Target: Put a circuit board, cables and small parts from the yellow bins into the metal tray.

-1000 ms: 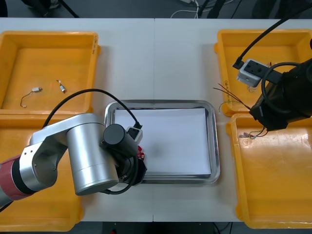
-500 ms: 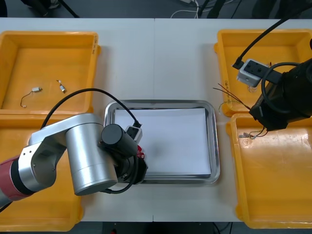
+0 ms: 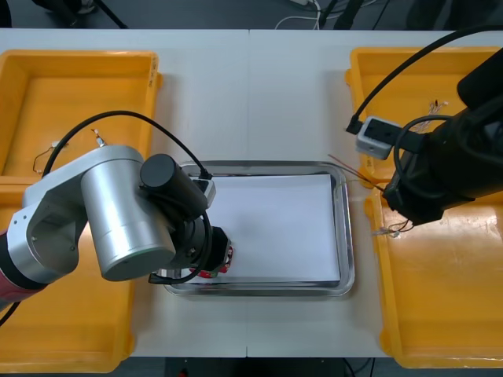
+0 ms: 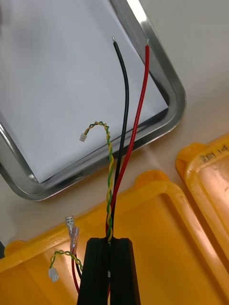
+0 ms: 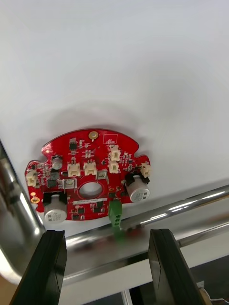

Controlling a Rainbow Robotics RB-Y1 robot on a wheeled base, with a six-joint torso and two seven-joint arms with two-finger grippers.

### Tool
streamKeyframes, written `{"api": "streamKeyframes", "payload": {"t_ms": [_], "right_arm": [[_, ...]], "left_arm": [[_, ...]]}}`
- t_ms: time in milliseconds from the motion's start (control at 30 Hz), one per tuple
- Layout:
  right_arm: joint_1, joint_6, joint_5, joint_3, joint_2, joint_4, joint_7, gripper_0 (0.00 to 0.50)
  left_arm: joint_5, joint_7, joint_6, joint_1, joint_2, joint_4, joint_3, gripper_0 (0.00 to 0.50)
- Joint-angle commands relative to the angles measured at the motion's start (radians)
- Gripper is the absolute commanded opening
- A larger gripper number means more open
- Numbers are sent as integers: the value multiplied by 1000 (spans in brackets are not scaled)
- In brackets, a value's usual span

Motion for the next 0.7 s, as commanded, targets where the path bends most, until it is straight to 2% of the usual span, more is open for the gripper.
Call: {"api": "streamKeyframes", "payload": {"t_ms": [33,267,400,700], "right_arm": [[-72,4,41,91,71,-26,24,0],[-103,4,133,220,140,-26,31,0],[-103,4,170,281,143,-26,41,0],[-103,4,302,446,146,-26,93,0]], "left_arm": [[59,56,59,-57,44,-57,87,500],[148,29,171,-106,59,-60,198,500],[171,16,222,-133,69,-56,232,500],[293,-73,257,-144,139,-7,379,500]]}}
